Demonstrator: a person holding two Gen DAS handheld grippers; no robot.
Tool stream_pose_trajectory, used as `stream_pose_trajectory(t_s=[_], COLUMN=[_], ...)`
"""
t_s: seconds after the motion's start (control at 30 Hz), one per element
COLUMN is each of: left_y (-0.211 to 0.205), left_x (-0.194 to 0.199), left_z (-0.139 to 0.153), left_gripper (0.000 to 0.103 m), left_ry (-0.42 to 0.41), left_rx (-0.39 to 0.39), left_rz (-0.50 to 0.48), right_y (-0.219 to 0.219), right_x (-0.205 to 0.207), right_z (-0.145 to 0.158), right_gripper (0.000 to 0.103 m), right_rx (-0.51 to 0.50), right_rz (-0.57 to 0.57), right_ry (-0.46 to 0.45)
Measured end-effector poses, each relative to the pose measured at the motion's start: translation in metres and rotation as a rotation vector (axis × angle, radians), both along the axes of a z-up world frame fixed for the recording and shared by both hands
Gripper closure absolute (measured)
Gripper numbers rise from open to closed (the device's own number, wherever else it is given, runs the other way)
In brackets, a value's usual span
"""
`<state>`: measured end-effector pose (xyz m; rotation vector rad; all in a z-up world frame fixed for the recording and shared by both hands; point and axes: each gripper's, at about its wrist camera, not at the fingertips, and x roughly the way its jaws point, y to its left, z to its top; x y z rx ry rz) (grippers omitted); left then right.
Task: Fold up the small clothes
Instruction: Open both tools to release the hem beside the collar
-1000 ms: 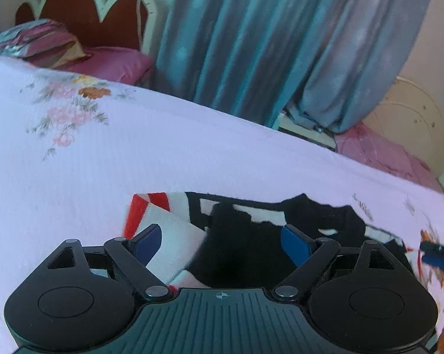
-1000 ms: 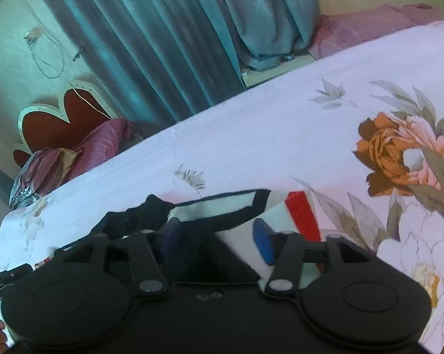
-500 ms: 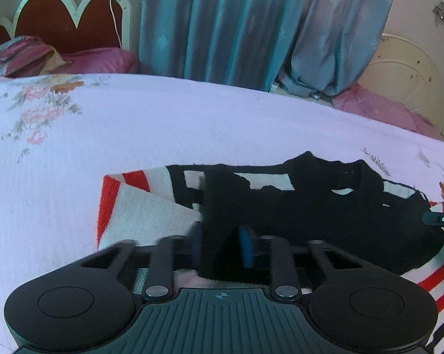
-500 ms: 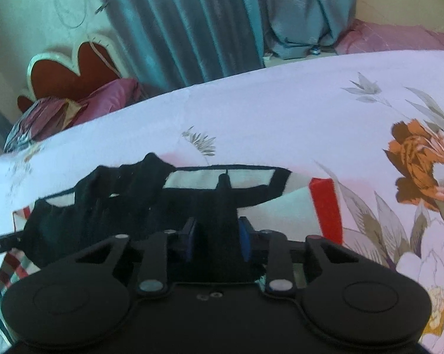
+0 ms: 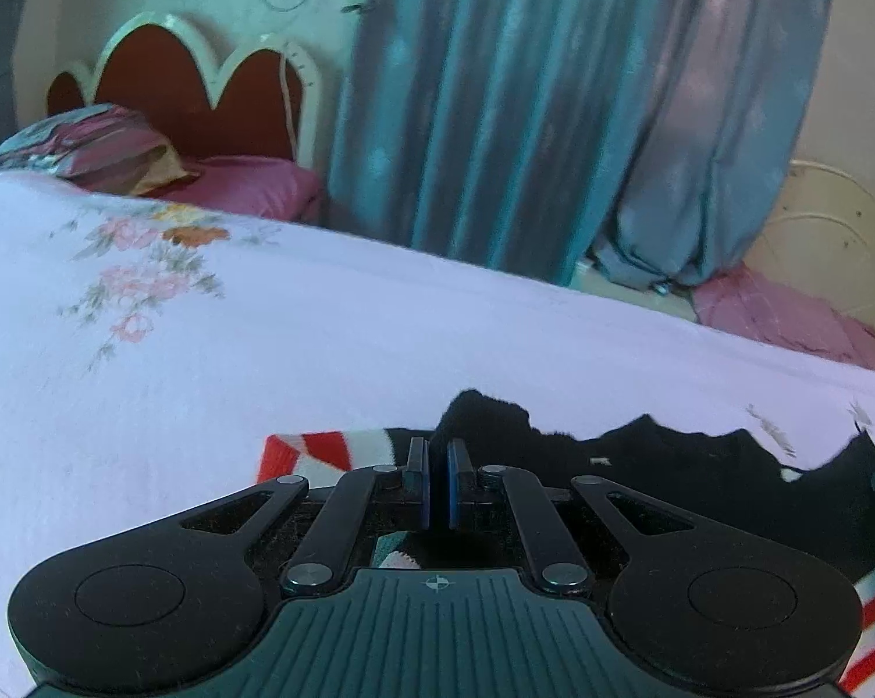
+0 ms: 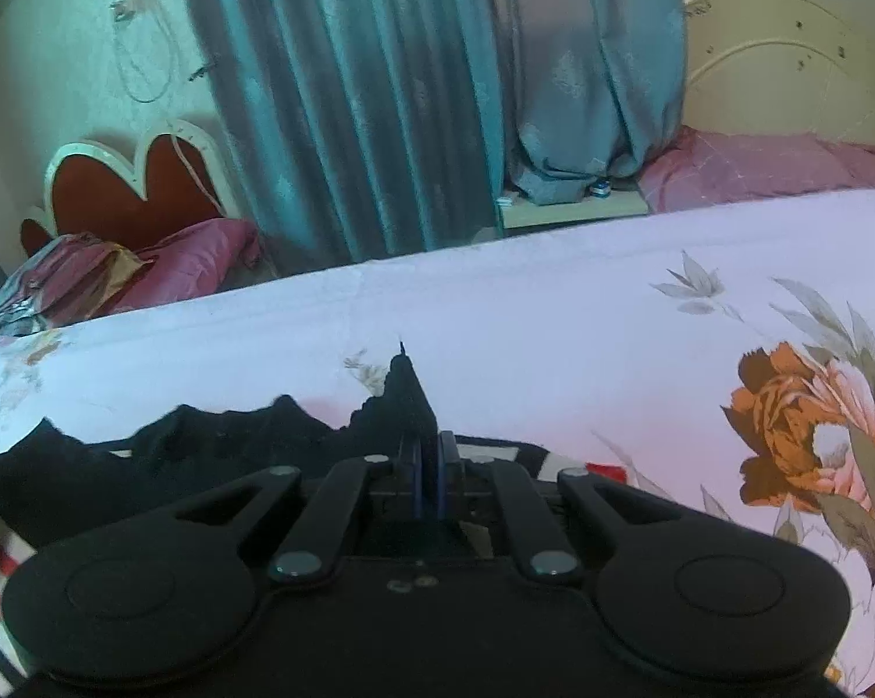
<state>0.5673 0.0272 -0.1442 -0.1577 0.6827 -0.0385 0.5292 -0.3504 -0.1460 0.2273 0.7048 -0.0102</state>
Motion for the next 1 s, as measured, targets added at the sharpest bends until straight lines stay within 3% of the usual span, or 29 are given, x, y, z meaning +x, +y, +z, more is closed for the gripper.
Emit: stream_pose_trajectory(t_s=[0.1, 0.17, 0.23, 0.3, 0.37, 0.43, 0.53, 0.73, 0.87, 1.0], left_y=[-0.007, -0.006, -0.007, -0.008, -0.007, -0.004, -0.012, -0.060, -0.077, -0.063], left_x=[0.005, 0.003, 0.002, -0.002, -0.009, -0.020, -0.041, -0.054, -0.057, -0.064], left_z=[-0.023, -0.027, -0.021, -0.013, -0.004, 0.005, 0.016, 0.011, -0.009, -0.026], left_gripper=[0.098, 0.098, 0.098, 0.095, 0.078, 0.034, 0.032, 0.032, 0.032, 0.032], left_ry=[0.060, 0.060, 0.062, 0.050, 0.034, 0.010, -0.038, -0.001, 0.045, 0.056], left_rx=[0.086, 0.091, 0.096, 0.110, 0.113, 0.090, 0.091, 0.104, 0.125, 0.153], left_rz=[-0.005, -0.004, -0.006, -0.016, -0.019, -0.011, -0.052, -0.216, -0.229, -0.215], right_y=[-0.002, -0.006, -0.008, -0.009, -0.010, -0.009, 0.007, 0.064, 0.097, 0.094], right_x=[0.007, 0.008, 0.006, 0.001, -0.007, -0.015, -0.022, -0.029, -0.032, -0.036], right_z=[-0.022, -0.033, -0.029, -0.020, -0.011, -0.001, 0.006, 0.003, -0.008, -0.019], right_gripper=[0.098, 0.099, 0.086, 0.079, 0.078, 0.078, 0.078, 0.079, 0.081, 0.081], right_rx=[-0.024, -0.017, -0.008, -0.009, -0.017, -0.003, 0.008, -0.003, -0.052, -0.152], right_rz=[-0.039, -0.048, -0.057, -0.063, -0.064, -0.049, -0.008, 0.125, 0.184, 0.163], right_ry=[0.080, 0.105, 0.098, 0.079, 0.054, 0.032, 0.020, 0.051, 0.077, 0.101])
